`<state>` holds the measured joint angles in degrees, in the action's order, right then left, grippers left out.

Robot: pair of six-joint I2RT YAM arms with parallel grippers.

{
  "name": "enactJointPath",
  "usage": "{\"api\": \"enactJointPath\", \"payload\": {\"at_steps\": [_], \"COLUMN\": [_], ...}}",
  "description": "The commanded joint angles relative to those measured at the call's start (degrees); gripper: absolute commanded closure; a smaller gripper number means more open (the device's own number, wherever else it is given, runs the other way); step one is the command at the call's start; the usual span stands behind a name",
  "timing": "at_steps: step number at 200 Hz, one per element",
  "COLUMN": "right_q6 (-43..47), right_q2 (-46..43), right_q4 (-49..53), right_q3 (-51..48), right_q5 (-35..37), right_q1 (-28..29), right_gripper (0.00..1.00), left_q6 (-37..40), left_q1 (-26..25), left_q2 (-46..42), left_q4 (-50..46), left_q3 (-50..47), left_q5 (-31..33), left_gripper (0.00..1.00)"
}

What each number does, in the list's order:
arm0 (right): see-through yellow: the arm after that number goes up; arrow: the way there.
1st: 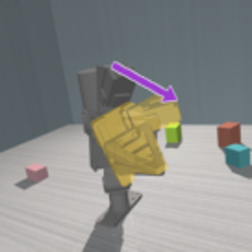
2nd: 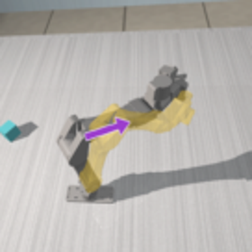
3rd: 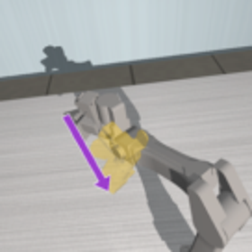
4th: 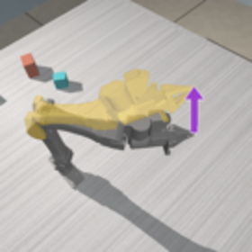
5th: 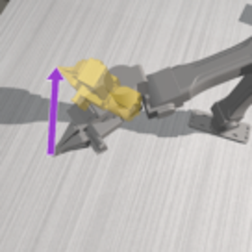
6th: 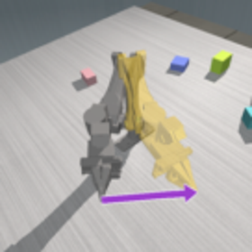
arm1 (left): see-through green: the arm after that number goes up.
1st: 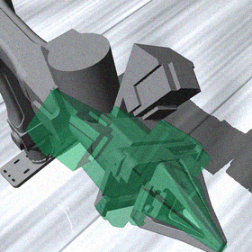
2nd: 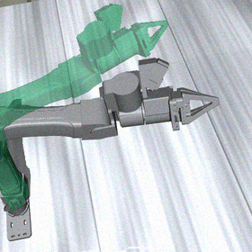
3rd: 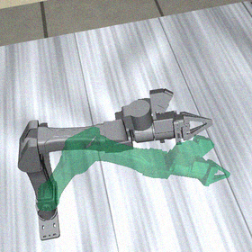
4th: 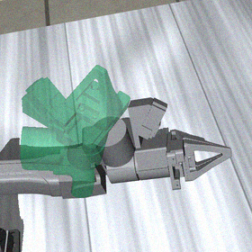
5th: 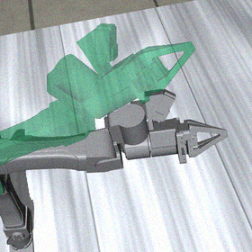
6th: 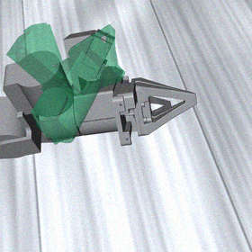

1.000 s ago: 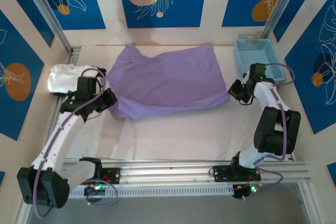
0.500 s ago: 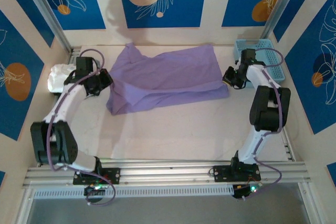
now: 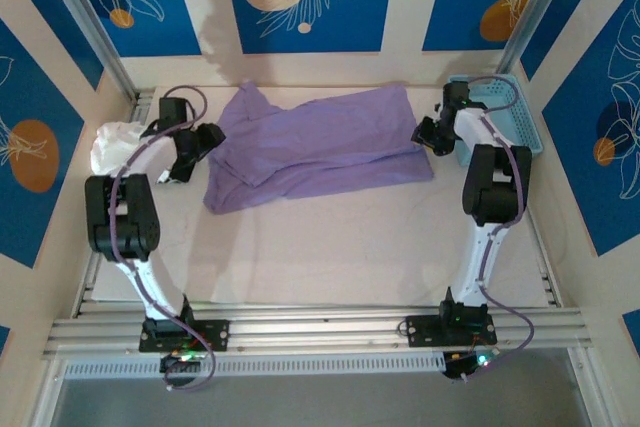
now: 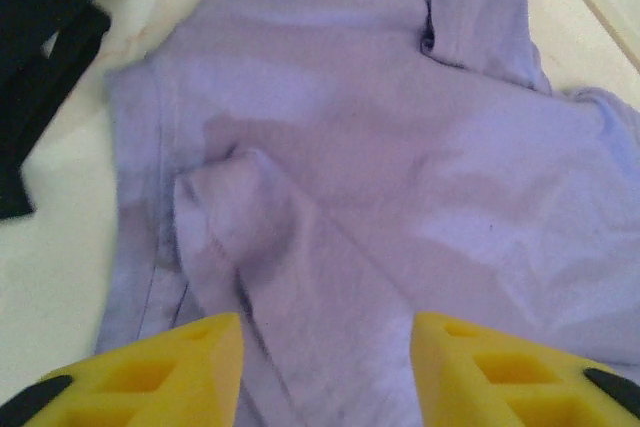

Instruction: Fold the inside-out t-shirt

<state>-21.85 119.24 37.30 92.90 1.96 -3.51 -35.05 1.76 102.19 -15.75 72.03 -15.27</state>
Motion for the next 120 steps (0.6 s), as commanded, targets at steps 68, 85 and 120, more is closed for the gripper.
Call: {"api": "enactJointPath", "payload": {"at_steps": [68,85,120], "right_q6": [8.46,8.71,8.4], "right_q2": [-1.24,1.35,8.11], "right_q4": [-1.62,-0.91,2.49], "right_q3": [-6.86,-3.27,7.76], "right_q5": [7.59,7.1,7.56], "right_q1": [7.02,7.19,7.44], "right_gripper": [0.58,0.59,0.61], "left_q6": [-1.43,-1.13,0.62], "left_q1": [-8.26,-8.31,-8.35], "left_q2": [-10.85,-9.44,-7.45], "left_q4": [11.11,12.13,11.68], "left_q3": [-22.37,-22.66,-22.1], "left_q5": [-2.8,-2.66,-2.07], "left_gripper": [0.47,0.47,0.47]}}
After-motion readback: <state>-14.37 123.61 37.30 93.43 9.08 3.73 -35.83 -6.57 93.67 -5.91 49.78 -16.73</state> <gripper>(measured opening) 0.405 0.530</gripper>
